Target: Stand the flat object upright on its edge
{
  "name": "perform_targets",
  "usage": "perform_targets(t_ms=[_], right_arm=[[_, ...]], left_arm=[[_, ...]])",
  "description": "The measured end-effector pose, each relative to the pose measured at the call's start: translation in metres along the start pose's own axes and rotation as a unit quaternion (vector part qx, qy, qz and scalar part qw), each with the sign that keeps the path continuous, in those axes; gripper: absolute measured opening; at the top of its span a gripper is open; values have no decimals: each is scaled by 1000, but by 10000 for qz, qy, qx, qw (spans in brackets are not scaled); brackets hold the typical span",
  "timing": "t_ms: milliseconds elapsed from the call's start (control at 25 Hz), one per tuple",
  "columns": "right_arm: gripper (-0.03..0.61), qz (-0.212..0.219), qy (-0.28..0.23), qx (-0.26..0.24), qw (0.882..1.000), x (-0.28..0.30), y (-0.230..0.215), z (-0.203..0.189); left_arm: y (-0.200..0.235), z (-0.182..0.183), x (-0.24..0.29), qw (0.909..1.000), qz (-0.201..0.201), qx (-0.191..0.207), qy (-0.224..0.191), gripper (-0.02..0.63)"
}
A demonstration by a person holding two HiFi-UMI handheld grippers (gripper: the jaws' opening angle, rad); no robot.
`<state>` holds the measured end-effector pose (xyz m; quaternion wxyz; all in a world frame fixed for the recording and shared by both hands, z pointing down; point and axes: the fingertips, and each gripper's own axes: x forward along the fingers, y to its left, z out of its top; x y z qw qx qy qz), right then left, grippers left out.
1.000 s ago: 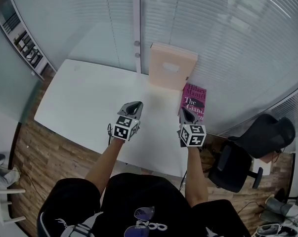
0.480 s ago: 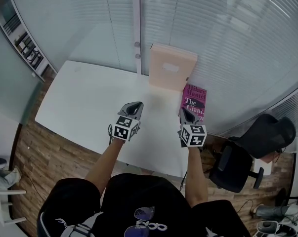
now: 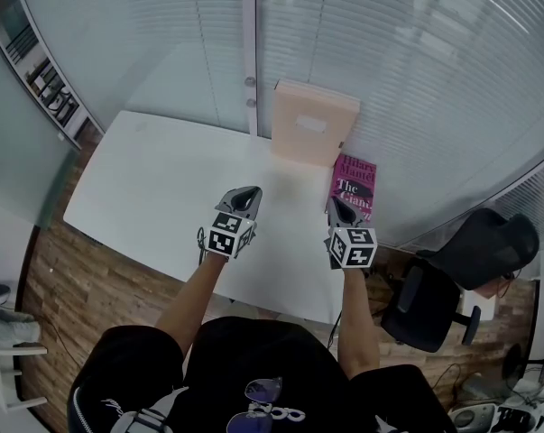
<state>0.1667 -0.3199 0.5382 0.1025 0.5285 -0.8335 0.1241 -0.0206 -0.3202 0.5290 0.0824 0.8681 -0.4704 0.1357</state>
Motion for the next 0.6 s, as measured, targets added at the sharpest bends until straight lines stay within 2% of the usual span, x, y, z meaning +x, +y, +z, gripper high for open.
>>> perform_targets(t_ms=[600], right_arm=[[23,7,1,-62,10000,-1,1,4]], left_arm=[[1,1,0,10000,-22,-22,-9,21]])
